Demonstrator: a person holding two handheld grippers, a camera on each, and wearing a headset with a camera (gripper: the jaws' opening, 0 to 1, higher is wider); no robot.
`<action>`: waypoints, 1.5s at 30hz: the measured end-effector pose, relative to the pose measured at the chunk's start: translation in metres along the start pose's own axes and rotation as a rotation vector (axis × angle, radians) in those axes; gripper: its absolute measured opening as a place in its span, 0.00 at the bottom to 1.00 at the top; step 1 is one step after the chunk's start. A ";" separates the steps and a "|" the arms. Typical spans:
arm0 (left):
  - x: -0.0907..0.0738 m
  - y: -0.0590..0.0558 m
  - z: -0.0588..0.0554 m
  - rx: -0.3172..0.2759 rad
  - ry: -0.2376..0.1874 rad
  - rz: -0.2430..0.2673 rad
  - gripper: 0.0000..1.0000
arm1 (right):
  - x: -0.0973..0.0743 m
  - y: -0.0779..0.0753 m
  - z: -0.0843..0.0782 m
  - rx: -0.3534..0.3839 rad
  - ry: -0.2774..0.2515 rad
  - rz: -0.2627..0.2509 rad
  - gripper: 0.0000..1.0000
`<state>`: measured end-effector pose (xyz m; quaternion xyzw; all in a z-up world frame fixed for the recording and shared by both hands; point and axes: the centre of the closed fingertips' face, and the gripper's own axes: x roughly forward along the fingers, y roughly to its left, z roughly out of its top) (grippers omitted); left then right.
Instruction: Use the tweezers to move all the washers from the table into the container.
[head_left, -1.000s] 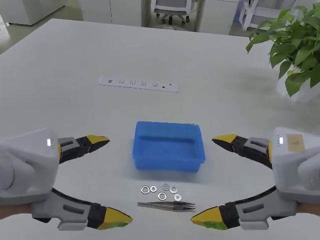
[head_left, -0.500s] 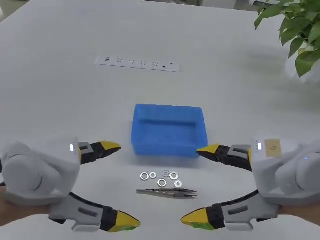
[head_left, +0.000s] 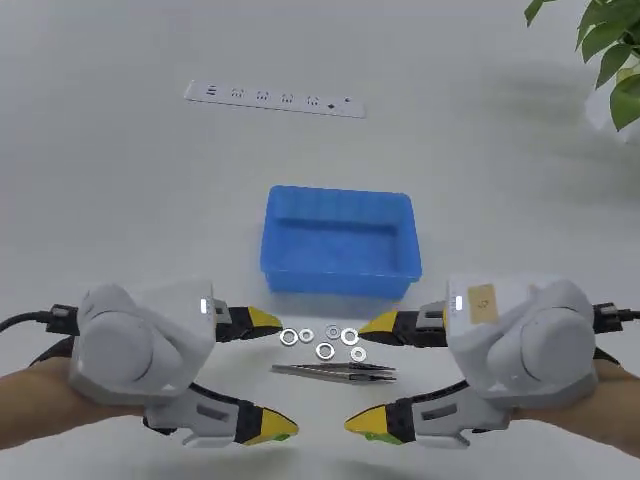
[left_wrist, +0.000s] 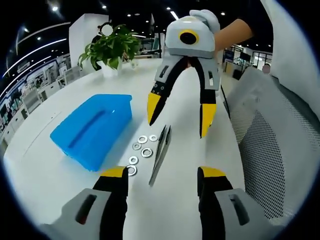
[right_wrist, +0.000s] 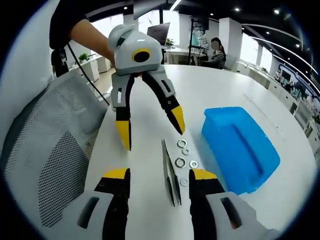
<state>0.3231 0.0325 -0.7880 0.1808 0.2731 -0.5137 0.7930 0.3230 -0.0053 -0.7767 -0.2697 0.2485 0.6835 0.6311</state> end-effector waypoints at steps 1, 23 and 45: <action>0.000 0.000 -0.001 0.011 0.005 -0.003 0.58 | 0.001 0.000 -0.001 -0.003 0.006 0.002 0.43; 0.014 0.002 -0.010 0.053 0.082 -0.042 0.37 | 0.015 -0.007 -0.016 -0.037 0.114 0.021 0.23; 0.024 0.000 -0.005 0.117 0.179 -0.071 0.08 | 0.016 -0.008 -0.027 -0.087 0.206 0.016 0.12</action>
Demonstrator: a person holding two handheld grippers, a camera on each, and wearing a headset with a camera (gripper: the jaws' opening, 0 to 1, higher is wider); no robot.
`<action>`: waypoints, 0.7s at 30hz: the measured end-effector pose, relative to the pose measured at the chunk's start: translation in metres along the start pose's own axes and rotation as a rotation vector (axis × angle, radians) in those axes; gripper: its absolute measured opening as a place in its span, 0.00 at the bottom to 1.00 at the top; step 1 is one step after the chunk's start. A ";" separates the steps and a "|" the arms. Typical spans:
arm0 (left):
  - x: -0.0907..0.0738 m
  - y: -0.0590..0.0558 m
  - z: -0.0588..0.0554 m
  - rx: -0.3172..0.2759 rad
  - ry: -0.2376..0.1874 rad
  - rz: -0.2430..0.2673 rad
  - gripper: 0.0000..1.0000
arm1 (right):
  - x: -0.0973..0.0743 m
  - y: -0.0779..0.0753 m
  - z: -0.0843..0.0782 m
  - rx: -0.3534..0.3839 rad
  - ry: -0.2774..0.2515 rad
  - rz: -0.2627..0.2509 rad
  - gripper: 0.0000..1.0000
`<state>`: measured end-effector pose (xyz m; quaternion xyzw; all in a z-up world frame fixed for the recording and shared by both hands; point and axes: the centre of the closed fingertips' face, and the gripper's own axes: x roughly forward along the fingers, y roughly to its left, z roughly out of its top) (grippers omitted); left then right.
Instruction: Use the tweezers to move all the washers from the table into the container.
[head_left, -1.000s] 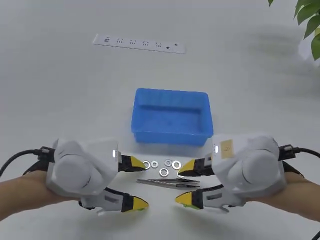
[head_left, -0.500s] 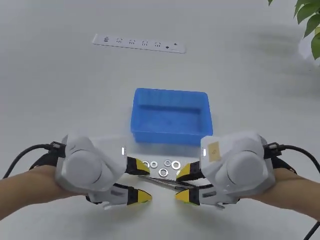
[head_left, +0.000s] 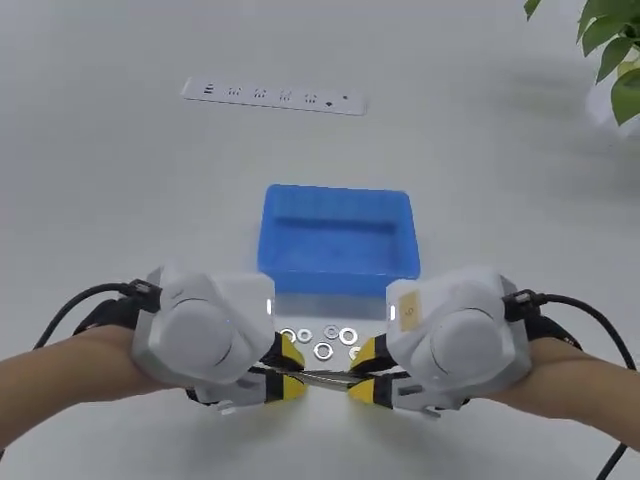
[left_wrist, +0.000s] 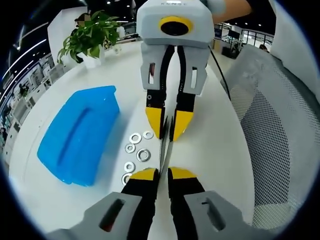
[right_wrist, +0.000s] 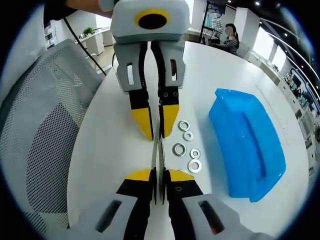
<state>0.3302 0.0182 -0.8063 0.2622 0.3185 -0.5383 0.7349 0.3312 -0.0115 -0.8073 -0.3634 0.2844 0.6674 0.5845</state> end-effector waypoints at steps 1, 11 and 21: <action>0.000 0.000 0.000 0.011 0.009 0.001 0.08 | 0.000 0.000 0.000 0.001 0.004 -0.002 0.12; -0.002 -0.005 -0.002 0.108 0.075 -0.003 0.05 | 0.000 0.003 -0.001 0.008 0.005 -0.020 0.09; -0.014 -0.015 0.008 0.121 0.089 0.004 0.05 | 0.002 0.009 0.003 -0.079 0.006 -0.029 0.09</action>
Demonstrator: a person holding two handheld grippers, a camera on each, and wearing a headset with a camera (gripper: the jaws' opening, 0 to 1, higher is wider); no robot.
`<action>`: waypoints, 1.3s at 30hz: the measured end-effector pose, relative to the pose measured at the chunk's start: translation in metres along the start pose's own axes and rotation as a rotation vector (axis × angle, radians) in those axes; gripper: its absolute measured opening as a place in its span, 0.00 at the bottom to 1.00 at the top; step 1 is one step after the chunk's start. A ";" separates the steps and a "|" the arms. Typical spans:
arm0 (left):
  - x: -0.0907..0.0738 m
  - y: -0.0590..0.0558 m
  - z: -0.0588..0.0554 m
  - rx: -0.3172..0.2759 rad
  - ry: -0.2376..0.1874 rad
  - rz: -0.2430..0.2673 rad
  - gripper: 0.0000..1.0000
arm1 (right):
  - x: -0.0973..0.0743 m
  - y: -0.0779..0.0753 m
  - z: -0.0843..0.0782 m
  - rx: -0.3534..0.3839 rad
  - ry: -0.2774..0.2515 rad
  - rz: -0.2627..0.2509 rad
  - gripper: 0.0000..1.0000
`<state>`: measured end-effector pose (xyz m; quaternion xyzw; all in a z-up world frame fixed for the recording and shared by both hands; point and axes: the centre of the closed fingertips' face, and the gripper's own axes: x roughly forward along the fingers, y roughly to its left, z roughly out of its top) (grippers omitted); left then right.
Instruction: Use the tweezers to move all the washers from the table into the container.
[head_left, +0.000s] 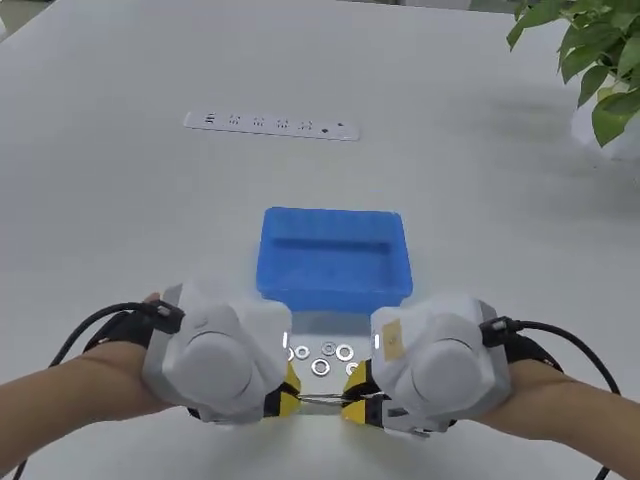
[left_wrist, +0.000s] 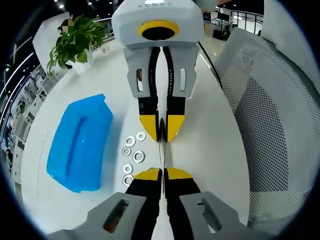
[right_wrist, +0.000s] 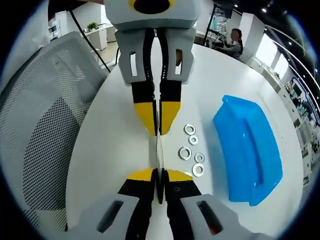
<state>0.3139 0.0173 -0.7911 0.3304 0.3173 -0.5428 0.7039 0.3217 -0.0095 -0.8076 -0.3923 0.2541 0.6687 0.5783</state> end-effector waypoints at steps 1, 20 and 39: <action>-0.002 0.000 0.002 -0.004 -0.005 0.005 0.05 | 0.000 0.001 0.000 -0.003 0.000 -0.005 0.09; -0.036 -0.002 0.047 0.055 -0.086 0.032 0.05 | -0.015 0.001 0.017 -0.023 -0.179 -0.091 0.08; -0.025 -0.002 0.096 0.020 -0.265 0.020 0.05 | -0.027 0.001 0.011 0.070 -0.247 -0.121 0.08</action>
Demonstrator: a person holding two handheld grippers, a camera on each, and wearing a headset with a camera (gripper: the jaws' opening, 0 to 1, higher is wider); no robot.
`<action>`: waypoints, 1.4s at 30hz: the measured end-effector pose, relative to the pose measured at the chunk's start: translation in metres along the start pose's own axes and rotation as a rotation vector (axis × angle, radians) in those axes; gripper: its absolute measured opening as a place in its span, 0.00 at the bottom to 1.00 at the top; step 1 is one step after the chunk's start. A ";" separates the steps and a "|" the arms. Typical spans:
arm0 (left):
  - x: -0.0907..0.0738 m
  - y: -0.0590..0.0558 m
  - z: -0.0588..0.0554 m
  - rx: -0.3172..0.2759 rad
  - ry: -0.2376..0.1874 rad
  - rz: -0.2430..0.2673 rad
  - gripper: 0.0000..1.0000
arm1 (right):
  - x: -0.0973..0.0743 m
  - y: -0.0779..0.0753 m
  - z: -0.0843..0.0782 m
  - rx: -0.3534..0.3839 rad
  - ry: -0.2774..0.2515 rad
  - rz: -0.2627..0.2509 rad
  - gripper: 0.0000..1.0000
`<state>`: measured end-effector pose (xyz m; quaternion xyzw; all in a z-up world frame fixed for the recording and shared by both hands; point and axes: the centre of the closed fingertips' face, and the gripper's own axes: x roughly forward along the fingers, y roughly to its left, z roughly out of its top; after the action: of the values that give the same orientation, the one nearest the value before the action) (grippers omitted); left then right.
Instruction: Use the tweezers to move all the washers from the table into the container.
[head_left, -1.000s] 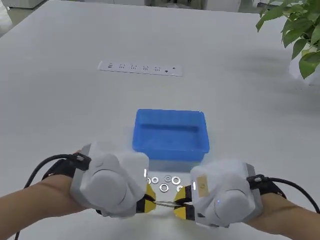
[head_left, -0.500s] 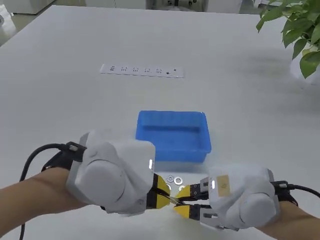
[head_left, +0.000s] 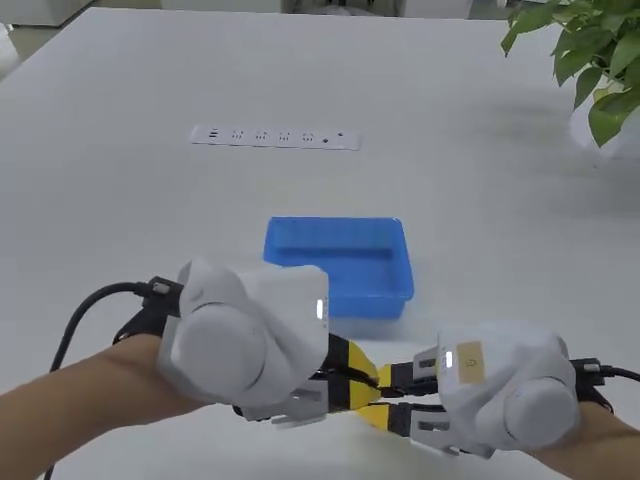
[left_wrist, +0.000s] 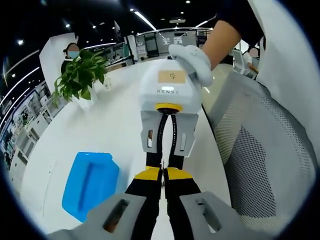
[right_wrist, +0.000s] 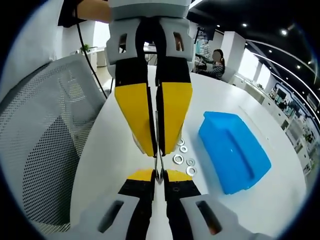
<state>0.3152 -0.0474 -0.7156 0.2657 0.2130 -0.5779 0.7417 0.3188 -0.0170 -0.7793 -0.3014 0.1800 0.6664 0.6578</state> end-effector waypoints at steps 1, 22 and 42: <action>0.001 0.000 0.001 -0.004 -0.007 0.002 0.05 | 0.000 0.000 0.000 0.004 0.000 -0.001 0.08; -0.025 -0.007 -0.007 -0.084 -0.073 0.075 0.05 | 0.012 0.013 0.021 -0.018 -0.027 0.010 0.09; -0.040 0.012 -0.011 -0.100 -0.082 0.107 0.05 | 0.020 -0.007 0.035 0.012 -0.057 -0.023 0.12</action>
<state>0.3170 -0.0083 -0.6972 0.2156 0.1964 -0.5365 0.7919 0.3207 0.0211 -0.7644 -0.2803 0.1618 0.6660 0.6720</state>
